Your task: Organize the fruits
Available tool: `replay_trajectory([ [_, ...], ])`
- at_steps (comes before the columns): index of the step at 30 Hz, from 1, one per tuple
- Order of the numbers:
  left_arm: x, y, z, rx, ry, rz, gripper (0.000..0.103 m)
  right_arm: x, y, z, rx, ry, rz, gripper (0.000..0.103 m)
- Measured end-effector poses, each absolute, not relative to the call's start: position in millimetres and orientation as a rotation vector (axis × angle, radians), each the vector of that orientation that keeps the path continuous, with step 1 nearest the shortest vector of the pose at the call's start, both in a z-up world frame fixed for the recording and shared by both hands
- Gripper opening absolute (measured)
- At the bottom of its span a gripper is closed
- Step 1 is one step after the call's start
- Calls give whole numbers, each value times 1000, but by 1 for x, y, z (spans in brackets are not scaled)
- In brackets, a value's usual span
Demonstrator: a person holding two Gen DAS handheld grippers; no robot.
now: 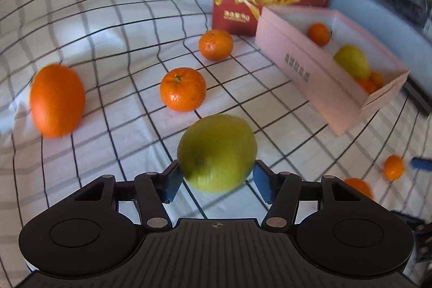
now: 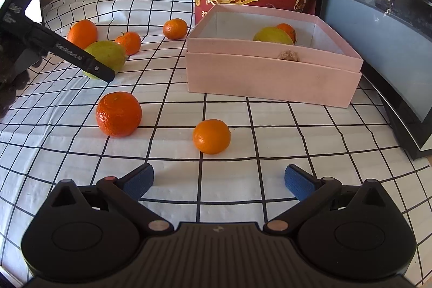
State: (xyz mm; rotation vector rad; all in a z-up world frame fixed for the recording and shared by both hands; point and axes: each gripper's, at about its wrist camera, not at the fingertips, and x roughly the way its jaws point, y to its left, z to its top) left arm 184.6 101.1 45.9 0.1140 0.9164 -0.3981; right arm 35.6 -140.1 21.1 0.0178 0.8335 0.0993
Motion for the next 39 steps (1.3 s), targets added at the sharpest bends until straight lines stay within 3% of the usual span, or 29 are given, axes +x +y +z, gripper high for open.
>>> replay_trajectory([
  [8, 126, 115, 64, -102, 841, -382, 57, 43, -141, 22, 12, 856, 114, 102],
  [22, 106, 81, 74, 164, 794, -416, 56, 50, -136, 19, 0, 848, 136, 102],
  [26, 128, 82, 81, 27, 835, -358, 57, 46, -136, 19, 2, 836, 131, 102],
  [30, 145, 77, 75, 84, 897, -280, 56, 44, -137, 20, 3, 840, 131, 102],
  [39, 166, 84, 50, -16, 1096, -362, 66, 38, -140, 20, 2, 827, 136, 102],
])
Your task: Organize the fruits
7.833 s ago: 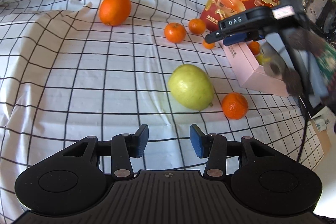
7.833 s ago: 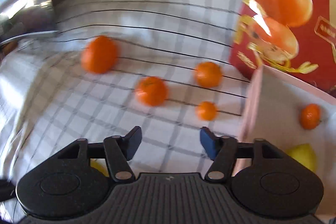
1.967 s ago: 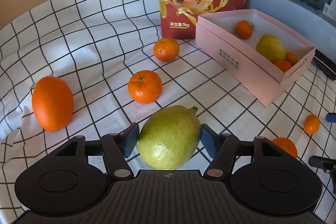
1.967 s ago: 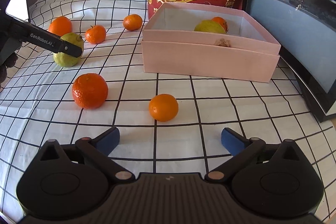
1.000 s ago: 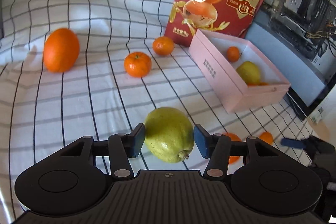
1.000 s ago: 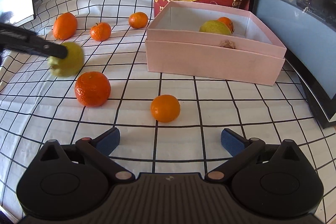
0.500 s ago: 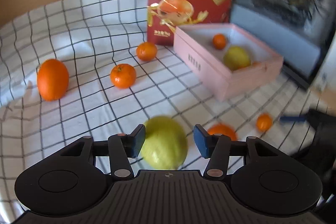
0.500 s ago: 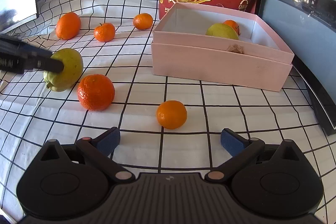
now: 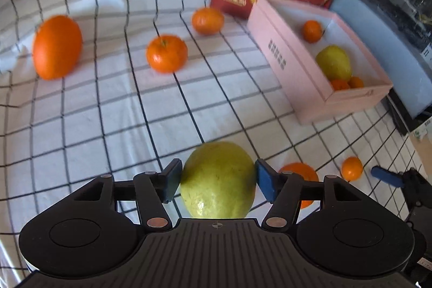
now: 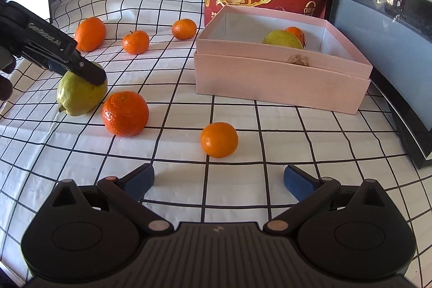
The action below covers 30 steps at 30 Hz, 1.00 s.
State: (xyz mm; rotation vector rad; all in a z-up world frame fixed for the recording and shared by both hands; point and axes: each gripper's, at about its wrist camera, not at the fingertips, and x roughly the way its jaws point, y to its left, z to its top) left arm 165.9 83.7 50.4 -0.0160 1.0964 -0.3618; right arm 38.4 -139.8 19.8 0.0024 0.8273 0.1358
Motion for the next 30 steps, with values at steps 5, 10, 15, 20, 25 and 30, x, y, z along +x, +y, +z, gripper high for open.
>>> replay_trajectory([
  [5, 169, 77, 42, 11, 1110, -363, 65, 38, -140, 20, 2, 825, 137, 102],
  [10, 153, 84, 42, -20, 1060, -359, 65, 37, -140, 20, 1, 826, 138, 102],
  [15, 116, 92, 50, -68, 1022, -373, 65, 37, -140, 22, -4, 825, 157, 92],
  [20, 78, 92, 56, -113, 1005, -408, 65, 45, -136, 28, -41, 816, 187, 56],
  [25, 56, 84, 63, -137, 994, -446, 65, 60, -140, 28, -9, 829, 177, 40],
  [30, 64, 72, 86, -152, 934, -477, 65, 66, -140, 44, -59, 817, 215, 29],
])
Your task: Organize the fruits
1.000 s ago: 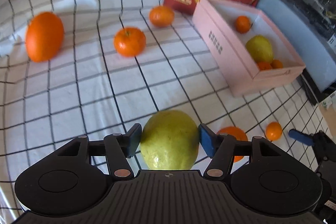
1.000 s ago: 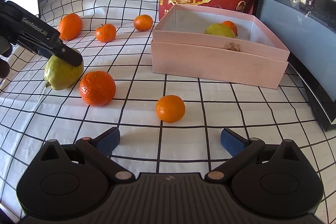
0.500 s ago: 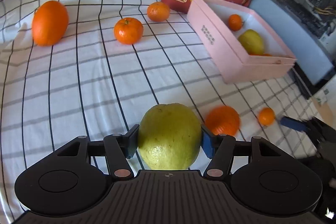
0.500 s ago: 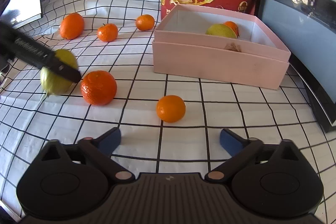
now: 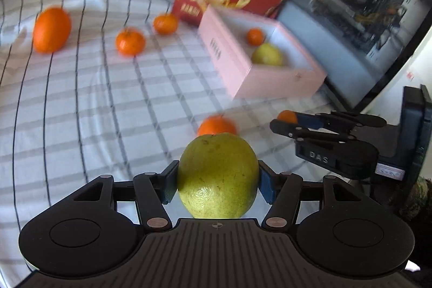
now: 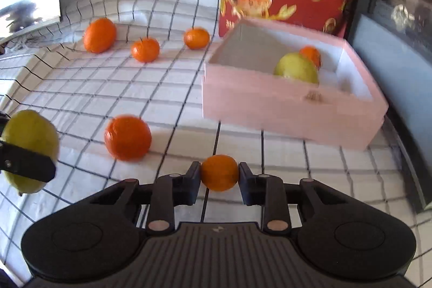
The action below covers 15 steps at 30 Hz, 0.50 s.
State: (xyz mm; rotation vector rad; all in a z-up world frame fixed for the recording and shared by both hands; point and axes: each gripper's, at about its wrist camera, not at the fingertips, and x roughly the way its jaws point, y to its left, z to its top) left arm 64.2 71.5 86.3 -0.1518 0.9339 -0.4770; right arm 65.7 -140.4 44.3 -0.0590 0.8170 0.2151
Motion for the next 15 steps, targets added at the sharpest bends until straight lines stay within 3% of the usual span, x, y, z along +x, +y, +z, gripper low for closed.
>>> replay_trajectory([
  [9, 175, 7, 186, -76, 731, -604, 65, 113, -200, 165, -88, 549, 126, 29],
  [15, 276, -61, 168, -77, 864, -577, 65, 159, -243, 195, -88, 532, 53, 29],
])
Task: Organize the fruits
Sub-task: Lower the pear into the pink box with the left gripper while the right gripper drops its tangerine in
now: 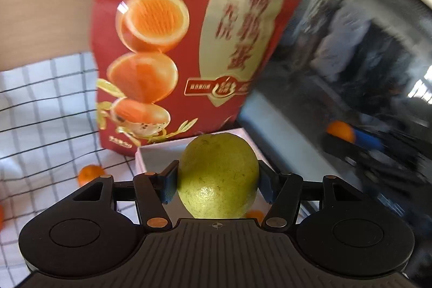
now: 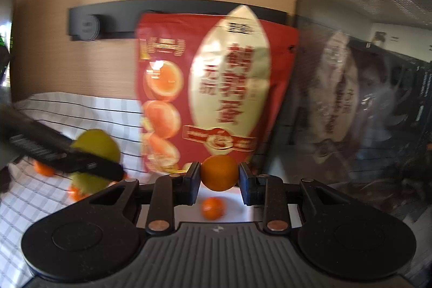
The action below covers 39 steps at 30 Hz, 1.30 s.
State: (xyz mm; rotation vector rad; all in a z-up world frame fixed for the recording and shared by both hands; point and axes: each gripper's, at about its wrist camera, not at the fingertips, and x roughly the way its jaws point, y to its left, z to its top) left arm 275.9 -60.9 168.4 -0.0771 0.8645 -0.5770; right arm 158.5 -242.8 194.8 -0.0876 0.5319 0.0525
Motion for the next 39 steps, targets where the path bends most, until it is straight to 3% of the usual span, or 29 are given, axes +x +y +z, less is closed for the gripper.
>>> replay_trajectory([
  [9, 333, -128, 87, 76, 1053, -551, 65, 181, -265, 122, -24, 698, 57, 29],
  [18, 346, -137, 63, 99, 1092, -543, 65, 207, -264, 58, 46, 807, 79, 32],
  [20, 346, -135, 58, 124, 1102, -522, 65, 200, -264, 57, 74, 795, 89, 47],
  [22, 347, -131, 53, 156, 1118, -498, 65, 187, -264, 59, 84, 768, 94, 53],
  [30, 339, -144, 41, 337, 1074, -469, 65, 145, -254, 63, 96, 741, 113, 53],
  [39, 343, -131, 52, 218, 1079, -451, 65, 111, -248, 75, 53, 709, 69, 58],
])
